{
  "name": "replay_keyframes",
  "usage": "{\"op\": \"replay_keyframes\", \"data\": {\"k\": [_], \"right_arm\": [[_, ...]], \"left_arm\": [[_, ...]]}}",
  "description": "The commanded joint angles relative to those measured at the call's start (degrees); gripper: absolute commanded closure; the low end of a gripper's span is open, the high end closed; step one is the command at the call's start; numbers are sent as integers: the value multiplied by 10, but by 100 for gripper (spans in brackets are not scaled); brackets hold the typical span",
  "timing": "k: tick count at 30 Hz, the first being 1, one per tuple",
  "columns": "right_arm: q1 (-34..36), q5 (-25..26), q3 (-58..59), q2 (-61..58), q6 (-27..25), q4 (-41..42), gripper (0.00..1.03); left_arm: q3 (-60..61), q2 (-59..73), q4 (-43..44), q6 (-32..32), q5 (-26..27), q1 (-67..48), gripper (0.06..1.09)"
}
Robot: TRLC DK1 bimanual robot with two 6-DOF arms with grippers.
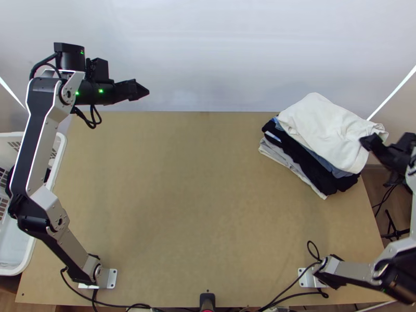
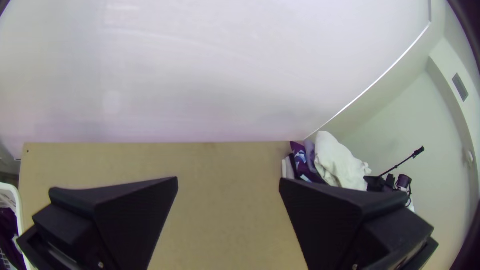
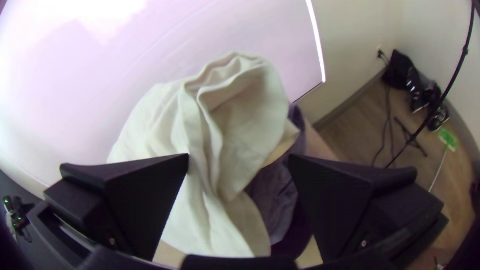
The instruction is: Fold the t-shirt
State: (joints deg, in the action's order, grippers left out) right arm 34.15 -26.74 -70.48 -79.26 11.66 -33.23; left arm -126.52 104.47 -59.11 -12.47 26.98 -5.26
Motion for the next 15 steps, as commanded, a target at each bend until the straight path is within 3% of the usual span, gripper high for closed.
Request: {"op": "replay_keyframes", "data": {"k": [1, 5, 11, 15], "right_arm": [[47, 136, 47, 104, -81, 101, 3], [36, 182, 65, 160, -131, 201, 3], [-146, 307, 151, 162, -241, 489, 3], [-218, 340, 199, 84, -259, 608, 3]], "left_arm": [[0, -4, -7, 1, 0, 3, 10], [0, -9, -7, 1, 0, 4, 10], [0, -13, -7, 0, 0, 4, 10], [0, -15, -7, -1, 0, 4, 10]]}}
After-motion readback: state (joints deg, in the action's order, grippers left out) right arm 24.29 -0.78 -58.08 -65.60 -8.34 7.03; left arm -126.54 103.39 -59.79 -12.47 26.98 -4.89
